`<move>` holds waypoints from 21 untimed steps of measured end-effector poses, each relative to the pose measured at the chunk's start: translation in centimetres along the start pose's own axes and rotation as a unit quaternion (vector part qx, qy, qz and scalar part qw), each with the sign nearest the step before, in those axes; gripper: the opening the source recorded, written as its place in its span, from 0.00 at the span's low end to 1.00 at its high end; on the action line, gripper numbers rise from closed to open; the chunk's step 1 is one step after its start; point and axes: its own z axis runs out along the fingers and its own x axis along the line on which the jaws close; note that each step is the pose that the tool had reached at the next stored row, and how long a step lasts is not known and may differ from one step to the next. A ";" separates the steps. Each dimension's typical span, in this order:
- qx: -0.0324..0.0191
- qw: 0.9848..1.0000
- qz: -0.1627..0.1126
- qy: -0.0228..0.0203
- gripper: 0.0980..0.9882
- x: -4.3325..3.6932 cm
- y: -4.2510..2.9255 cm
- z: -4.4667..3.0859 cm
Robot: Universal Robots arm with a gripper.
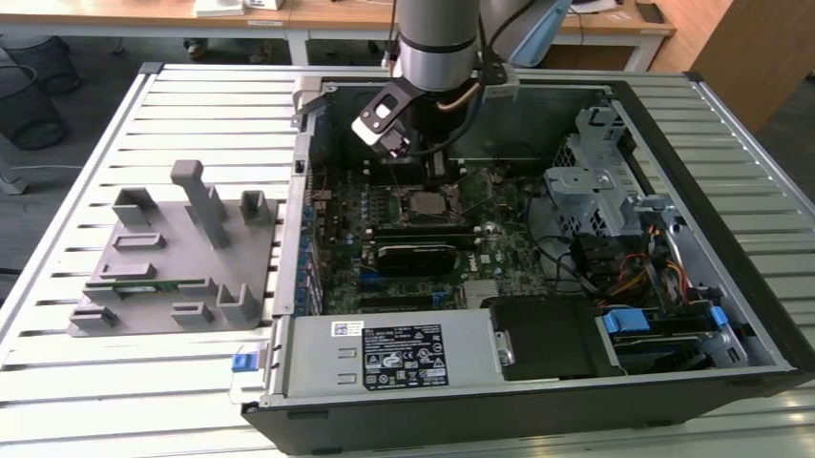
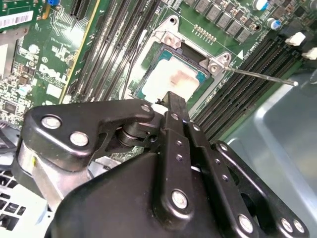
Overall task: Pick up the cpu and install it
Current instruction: 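Close the cpu cover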
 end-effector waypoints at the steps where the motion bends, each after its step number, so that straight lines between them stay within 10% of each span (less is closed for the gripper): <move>1: 0.000 1.000 0.000 0.000 0.01 0.00 0.01 -0.17; 17: 0.000 1.000 0.000 0.002 0.01 0.05 0.29 -4.33; 21: 0.000 1.000 0.000 0.002 0.01 -0.41 0.29 -4.42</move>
